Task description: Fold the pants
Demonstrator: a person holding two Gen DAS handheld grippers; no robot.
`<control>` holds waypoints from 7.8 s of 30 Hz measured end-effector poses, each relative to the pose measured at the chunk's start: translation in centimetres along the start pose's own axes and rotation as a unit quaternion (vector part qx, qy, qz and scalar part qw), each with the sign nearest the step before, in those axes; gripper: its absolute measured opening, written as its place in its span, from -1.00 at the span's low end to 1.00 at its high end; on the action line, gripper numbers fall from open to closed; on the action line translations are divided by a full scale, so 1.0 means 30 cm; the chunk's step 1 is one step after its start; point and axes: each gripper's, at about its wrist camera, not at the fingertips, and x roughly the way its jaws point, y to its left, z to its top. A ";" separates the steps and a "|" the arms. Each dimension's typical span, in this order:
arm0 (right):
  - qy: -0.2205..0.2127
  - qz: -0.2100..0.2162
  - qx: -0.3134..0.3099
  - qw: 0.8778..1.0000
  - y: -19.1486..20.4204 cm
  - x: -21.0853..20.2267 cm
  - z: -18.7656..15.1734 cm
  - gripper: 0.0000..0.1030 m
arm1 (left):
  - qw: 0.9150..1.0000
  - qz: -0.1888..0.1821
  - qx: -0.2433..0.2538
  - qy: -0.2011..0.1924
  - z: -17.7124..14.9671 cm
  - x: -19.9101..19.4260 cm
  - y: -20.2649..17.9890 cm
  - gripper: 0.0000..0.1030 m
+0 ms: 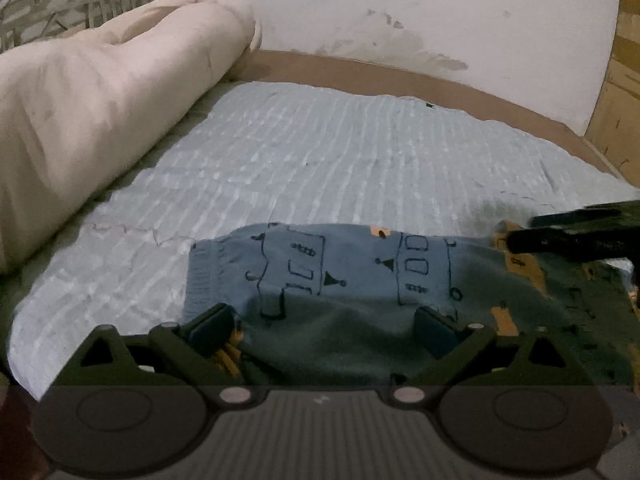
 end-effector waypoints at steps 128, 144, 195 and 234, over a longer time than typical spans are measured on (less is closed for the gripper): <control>-0.042 -0.302 -0.152 0.940 0.271 -0.551 -0.652 -0.55 | 0.916 -0.361 -0.038 0.170 -0.017 0.120 -0.753 0.71; -0.099 -0.279 -0.017 0.955 0.210 -0.608 -0.628 -0.70 | 0.923 -0.324 -0.058 0.200 -0.003 0.140 -0.805 -0.76; -0.138 -0.154 -0.030 0.978 0.416 -0.517 -0.478 0.81 | 0.982 -0.168 -0.029 0.083 0.058 -0.010 -0.279 0.27; -0.103 -0.365 0.035 0.925 0.166 -0.547 -0.566 0.99 | 0.996 -0.080 0.034 0.000 -0.097 -0.176 -0.259 0.99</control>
